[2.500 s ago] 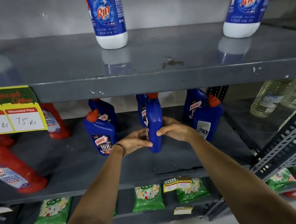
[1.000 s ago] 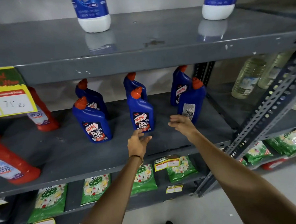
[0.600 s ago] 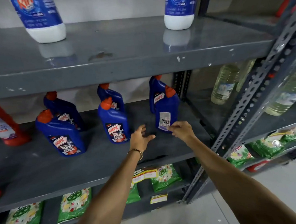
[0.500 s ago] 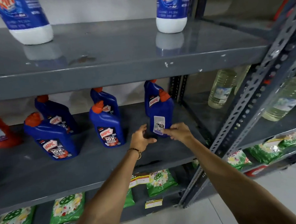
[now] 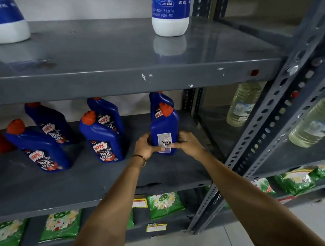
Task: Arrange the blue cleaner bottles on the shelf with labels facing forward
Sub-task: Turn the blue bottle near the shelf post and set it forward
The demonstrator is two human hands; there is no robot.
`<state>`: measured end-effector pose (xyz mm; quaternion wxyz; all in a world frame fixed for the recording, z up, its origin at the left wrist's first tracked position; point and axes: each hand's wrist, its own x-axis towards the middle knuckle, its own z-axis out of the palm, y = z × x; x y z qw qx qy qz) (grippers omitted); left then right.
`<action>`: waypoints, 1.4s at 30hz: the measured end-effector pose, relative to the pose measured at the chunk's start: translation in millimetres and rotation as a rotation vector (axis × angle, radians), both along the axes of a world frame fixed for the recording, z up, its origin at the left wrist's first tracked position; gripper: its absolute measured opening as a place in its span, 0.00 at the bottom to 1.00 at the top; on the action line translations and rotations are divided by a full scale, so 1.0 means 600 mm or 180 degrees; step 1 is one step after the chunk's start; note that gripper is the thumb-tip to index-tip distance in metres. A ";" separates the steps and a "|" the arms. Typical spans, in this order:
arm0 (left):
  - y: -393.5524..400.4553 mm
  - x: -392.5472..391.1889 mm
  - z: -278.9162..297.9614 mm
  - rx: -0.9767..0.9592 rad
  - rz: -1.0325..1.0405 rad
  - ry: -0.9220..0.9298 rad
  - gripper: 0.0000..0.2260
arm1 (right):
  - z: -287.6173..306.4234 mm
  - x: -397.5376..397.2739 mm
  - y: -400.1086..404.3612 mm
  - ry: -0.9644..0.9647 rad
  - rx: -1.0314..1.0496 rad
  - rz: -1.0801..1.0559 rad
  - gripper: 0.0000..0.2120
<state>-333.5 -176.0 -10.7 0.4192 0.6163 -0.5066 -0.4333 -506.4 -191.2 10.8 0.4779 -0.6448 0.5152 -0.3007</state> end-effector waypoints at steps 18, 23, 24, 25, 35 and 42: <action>0.051 -0.059 0.024 -0.0991 0.0890 -0.0893 0.18 | 0.036 0.062 0.007 -0.0476 -0.0420 -0.0418 0.36; 0.046 0.001 0.035 -0.0209 -0.0130 0.0502 0.21 | 0.030 0.026 0.008 -0.1219 -0.0103 -0.0261 0.24; 0.045 0.015 0.037 0.0116 -0.0359 0.0772 0.23 | 0.027 0.020 0.009 -0.1456 0.0081 -0.0165 0.22; 0.045 0.025 0.037 0.0404 -0.0575 0.0902 0.24 | 0.024 0.017 0.010 -0.1701 0.0300 -0.0052 0.20; 0.039 -0.010 0.024 0.0444 -0.0409 0.0919 0.25 | 0.012 0.005 0.003 -0.2510 0.0746 -0.0235 0.08; 0.023 -0.036 0.014 -0.0239 0.0333 0.0361 0.22 | -0.002 -0.007 -0.001 -0.2092 0.0519 -0.0210 0.19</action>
